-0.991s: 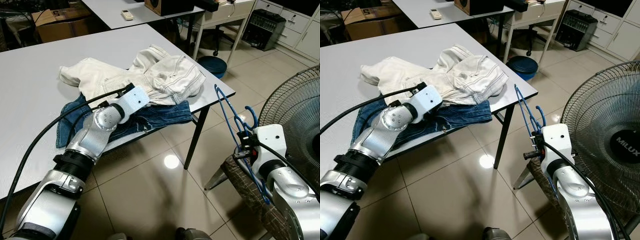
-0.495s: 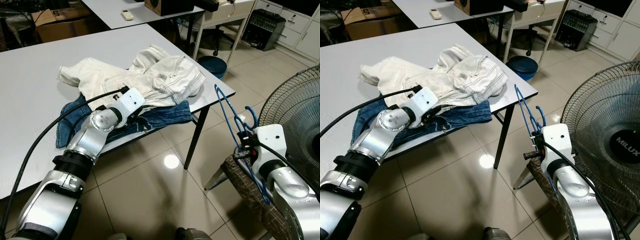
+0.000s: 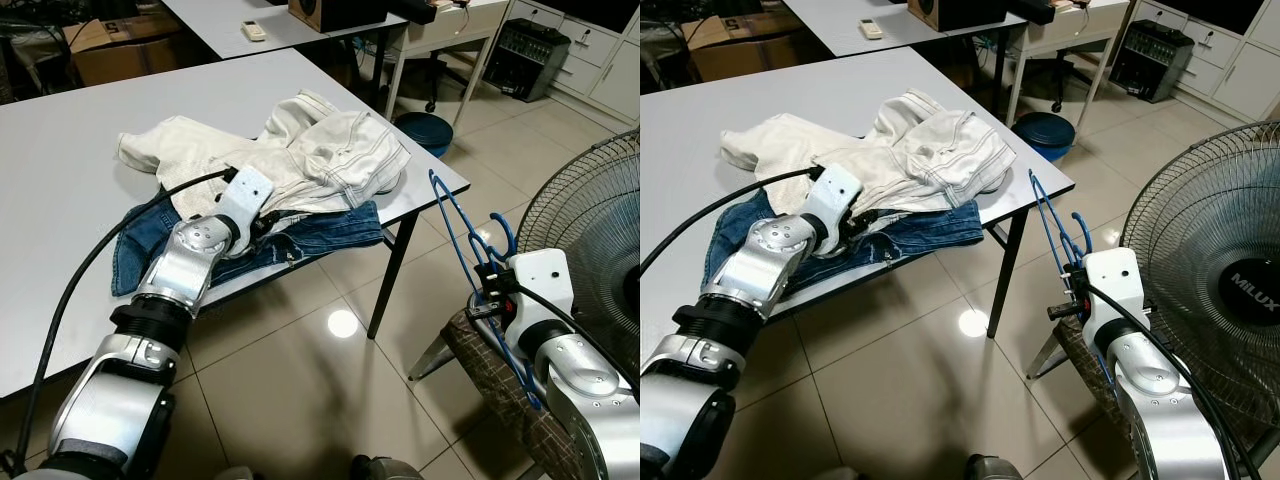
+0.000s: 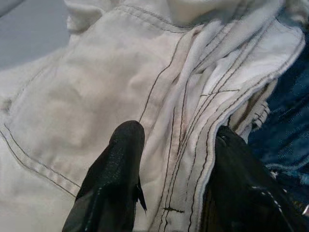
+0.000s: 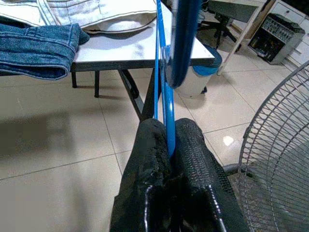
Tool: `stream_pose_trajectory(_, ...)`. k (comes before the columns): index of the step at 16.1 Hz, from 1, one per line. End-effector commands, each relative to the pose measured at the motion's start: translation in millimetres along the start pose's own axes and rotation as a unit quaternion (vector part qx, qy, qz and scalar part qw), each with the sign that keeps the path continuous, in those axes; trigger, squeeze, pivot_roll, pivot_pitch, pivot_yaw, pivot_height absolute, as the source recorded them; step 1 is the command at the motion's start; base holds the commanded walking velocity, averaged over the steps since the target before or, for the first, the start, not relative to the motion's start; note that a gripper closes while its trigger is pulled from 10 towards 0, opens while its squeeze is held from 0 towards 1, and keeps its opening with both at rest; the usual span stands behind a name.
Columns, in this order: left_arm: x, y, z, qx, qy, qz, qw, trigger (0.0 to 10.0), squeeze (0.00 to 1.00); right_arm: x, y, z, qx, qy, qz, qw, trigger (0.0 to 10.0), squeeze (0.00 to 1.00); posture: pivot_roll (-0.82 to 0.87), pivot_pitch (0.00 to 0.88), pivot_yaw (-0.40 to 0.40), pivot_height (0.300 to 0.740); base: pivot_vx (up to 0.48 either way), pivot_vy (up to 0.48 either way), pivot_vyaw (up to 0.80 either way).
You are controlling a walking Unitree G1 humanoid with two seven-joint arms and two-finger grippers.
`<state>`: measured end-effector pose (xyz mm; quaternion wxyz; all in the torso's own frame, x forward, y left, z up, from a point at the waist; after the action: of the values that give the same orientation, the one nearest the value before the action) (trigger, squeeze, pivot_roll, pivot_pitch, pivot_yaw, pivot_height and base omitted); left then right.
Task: Hang hanger
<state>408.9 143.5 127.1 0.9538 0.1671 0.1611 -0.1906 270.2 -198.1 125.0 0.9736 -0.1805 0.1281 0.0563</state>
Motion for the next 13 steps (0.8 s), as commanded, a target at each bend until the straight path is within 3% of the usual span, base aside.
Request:
stream_pose_trajectory(1,0.6,4.7,-4,-0.038,0.016,0.007,0.999,10.0,0.00,-1.2,-2.9,-4,-0.008,0.006,-0.001,1.000,10.0,0.00,-0.11,0.034,-0.017,0.740,0.000,0.000,0.00)
stream_pose_trajectory(9,3.4,7.7,-4,-0.127,0.013,0.011,0.992,10.0,0.00,-1.1,-3.0,-4,-0.005,0.006,-0.002,1.000,10.0,0.00,-0.11,0.033,-0.016,0.740,0.000,0.000,0.00)
stream_pose_trajectory(10,3.6,8.9,-3,-0.118,0.010,0.013,0.993,10.0,0.00,-0.9,-2.8,-4,-0.007,0.006,-0.002,1.000,10.0,0.00,-0.11,0.033,-0.016,0.740,0.000,0.000,0.00)
stream_pose_trajectory(11,3.6,9.5,1,-0.081,-0.002,0.016,0.997,10.0,0.00,-0.6,-2.8,-3,-0.010,0.006,-0.001,1.000,10.0,0.00,-0.11,0.032,-0.016,0.740,0.000,0.000,0.00)
stream_pose_trajectory(12,3.5,7.3,9,-0.014,-0.023,0.017,0.999,10.0,0.00,-0.4,-2.8,-4,-0.014,0.006,-0.001,1.000,10.0,0.00,-0.11,0.032,-0.016,0.740,0.000,0.000,0.00)
stream_pose_trajectory(13,3.4,5.2,12,0.019,-0.032,0.016,0.999,10.0,0.00,-0.3,-2.7,-4,-0.017,0.006,-0.001,1.000,10.0,0.00,-0.11,0.032,-0.016,0.740,0.000,0.000,0.00)
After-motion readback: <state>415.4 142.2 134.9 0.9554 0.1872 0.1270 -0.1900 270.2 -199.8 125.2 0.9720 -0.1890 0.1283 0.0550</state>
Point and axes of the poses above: a point about 5 cm out from each wrist's last joint towards the gripper, its own x axis pointing out of the wrist towards the gripper, its own z axis along the axis of the wrist's last joint, y = z × x, the point moved 4 cm from there along x, pointing out of the wrist towards the gripper, and after that the axes turned 4 degrees about -x, right-handed, at the moved point
